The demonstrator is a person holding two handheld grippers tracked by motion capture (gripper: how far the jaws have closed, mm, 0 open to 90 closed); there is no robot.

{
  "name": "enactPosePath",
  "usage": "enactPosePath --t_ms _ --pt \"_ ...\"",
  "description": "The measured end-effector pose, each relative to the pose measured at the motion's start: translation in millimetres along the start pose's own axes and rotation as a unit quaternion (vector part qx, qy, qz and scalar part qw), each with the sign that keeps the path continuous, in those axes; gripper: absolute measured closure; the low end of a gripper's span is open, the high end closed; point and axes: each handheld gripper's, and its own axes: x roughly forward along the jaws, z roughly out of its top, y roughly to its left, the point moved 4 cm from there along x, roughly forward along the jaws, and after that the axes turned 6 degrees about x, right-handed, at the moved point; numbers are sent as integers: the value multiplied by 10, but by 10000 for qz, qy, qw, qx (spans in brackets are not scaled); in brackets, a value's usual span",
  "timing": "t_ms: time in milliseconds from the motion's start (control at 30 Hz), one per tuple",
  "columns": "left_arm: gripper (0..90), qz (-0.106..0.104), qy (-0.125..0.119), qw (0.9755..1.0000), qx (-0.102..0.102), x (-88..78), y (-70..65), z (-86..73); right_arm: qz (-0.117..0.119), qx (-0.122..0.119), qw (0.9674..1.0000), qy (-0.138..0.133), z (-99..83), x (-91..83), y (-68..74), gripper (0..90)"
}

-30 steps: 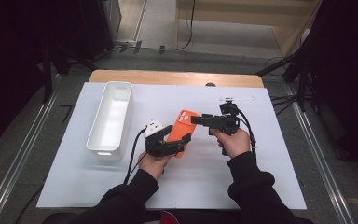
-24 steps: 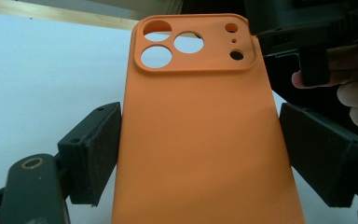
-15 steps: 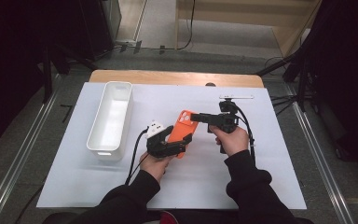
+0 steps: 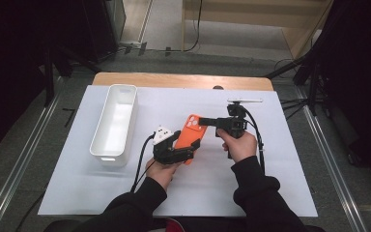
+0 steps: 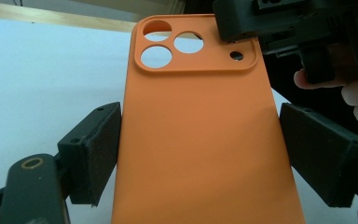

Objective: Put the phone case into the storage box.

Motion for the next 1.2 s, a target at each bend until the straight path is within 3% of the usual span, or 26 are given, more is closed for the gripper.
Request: enactPosePath --t_ms 167,933,1100,1167,1200 --pt "159 -28 -57 10000 16 -3 -26 3 39 76 10000 -20 6 -11 -13 674" --pt "155 -23 39 9997 260 36 -64 6 293 221 9993 -51 18 -90 65 744" --pt "153 -109 66 9997 232 44 -60 14 342 258 9991 -36 22 -98 69 747" --pt "145 -201 31 9997 118 51 -52 23 361 256 9990 -34 22 -102 73 748" --pt "94 -194 52 9998 92 50 -45 29 380 253 9990 -25 22 -104 78 748"
